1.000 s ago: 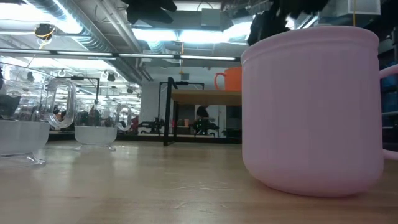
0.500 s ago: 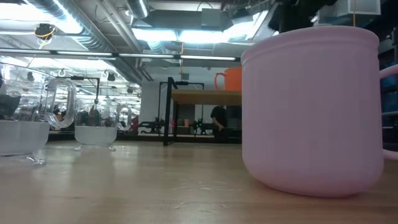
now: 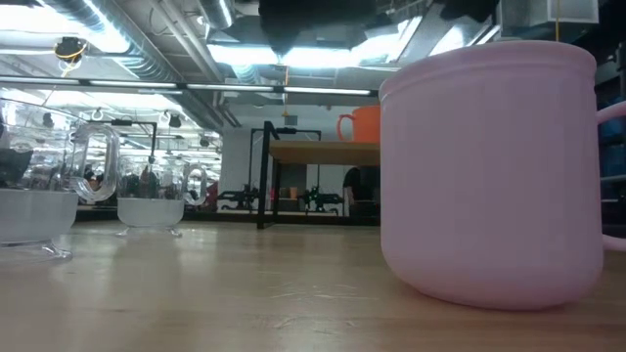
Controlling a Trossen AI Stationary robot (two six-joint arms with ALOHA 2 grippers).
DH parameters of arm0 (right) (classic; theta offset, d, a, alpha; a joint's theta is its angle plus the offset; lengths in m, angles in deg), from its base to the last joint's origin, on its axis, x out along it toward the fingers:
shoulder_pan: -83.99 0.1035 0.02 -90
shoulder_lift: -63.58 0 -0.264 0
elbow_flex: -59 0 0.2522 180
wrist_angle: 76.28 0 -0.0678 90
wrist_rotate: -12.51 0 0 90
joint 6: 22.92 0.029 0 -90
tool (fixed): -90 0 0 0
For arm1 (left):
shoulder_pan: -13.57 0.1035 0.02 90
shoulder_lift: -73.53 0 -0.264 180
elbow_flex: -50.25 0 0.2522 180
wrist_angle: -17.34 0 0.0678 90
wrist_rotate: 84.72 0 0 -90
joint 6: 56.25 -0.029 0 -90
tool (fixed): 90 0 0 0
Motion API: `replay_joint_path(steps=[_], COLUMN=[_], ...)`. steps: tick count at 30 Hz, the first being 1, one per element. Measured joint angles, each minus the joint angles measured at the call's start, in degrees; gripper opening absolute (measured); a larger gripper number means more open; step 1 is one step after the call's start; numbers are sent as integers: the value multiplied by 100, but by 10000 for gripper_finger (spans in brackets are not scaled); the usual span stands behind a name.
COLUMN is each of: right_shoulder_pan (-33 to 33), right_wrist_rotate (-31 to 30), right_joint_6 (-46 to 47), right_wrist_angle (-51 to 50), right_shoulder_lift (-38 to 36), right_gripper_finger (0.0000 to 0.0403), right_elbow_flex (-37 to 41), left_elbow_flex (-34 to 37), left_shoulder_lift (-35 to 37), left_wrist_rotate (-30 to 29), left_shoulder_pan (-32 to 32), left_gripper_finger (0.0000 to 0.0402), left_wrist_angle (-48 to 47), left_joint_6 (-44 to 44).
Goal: Stack small to large cups/mugs on shelf
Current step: Put the purple mug on the shelf
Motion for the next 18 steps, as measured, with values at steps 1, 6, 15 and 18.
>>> replay_joint_path(steps=[1,6,15,18], right_shoulder_pan=[0,0,0,0], right_wrist_rotate=[0,0,0,0], right_joint_6=[-5,-24,-2,13], right_wrist_angle=[-12,-34,-389,-513], right_shoulder_lift=[7,41,34,34], right_gripper_finger=[258,258,258,258], right_elbow_flex=[0,0,0,0], left_elbow_flex=[-4,-527,-2236,-2706], left_shoulder_lift=[-85,-646,-1673,-1830], left_wrist_rotate=[86,310,1043,1113], left_shoulder_pan=[2,-34,-113,-109], left_gripper_finger=[193,193,193,193], left_wrist_angle=[-1,-58,-1220,-2018], left_joint_6=[1,-110,-414,-415])
